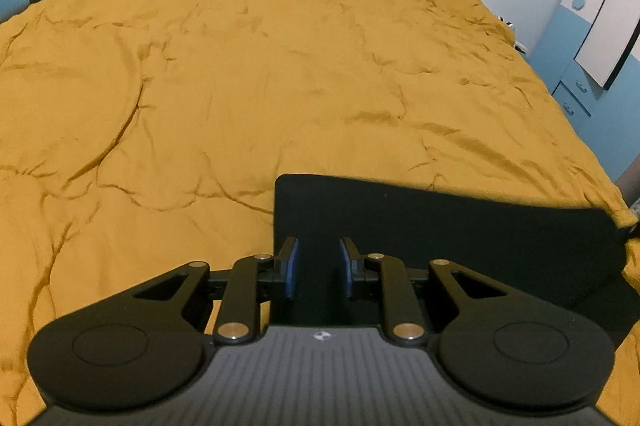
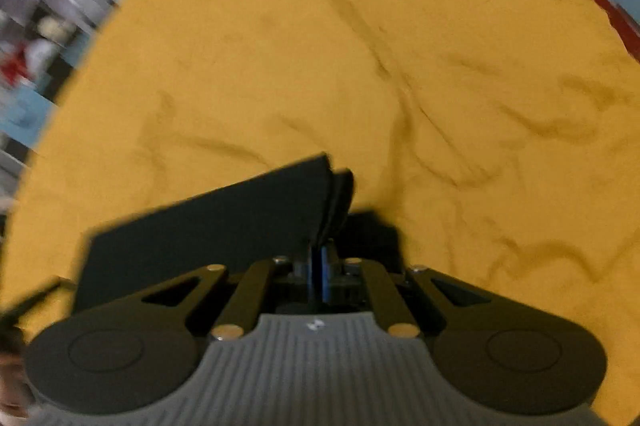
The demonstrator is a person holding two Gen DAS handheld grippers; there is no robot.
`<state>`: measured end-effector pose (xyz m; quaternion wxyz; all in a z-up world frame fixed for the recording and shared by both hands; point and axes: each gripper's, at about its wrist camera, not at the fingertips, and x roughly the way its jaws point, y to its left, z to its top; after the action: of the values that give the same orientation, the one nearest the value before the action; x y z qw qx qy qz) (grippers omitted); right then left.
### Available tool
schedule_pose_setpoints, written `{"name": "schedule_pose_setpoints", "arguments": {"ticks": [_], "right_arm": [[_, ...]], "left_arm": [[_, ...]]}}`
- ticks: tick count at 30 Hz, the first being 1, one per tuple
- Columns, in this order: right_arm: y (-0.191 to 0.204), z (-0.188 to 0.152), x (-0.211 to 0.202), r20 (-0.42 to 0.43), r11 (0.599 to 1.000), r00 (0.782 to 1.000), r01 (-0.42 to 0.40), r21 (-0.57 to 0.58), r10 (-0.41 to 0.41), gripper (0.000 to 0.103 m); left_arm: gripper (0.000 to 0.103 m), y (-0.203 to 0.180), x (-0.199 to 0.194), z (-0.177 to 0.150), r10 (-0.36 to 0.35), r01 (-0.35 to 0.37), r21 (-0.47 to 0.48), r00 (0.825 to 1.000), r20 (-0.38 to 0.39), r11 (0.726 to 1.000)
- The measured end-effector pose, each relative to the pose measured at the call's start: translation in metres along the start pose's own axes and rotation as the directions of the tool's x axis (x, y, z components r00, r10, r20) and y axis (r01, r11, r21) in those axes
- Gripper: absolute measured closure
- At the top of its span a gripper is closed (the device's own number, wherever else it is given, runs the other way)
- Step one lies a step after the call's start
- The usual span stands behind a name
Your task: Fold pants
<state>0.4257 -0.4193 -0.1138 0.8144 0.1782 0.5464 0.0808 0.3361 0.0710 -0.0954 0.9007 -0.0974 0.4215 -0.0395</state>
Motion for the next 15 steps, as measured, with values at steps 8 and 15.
{"name": "schedule_pose_setpoints", "arguments": {"ticks": [8,15], "right_arm": [[-0.004,-0.006,0.005,0.022,1.0,1.0,0.023,0.0,-0.023,0.103],[-0.001,-0.015,0.005,0.062,0.994,0.992,0.109,-0.018,-0.108,0.097]], "left_arm": [[0.079,0.007,-0.002,-0.004,0.002,-0.002,-0.021,1.0,-0.015,1.0],[0.079,0.005,-0.017,-0.011,-0.008,0.008,0.008,1.0,-0.01,1.0]]}}
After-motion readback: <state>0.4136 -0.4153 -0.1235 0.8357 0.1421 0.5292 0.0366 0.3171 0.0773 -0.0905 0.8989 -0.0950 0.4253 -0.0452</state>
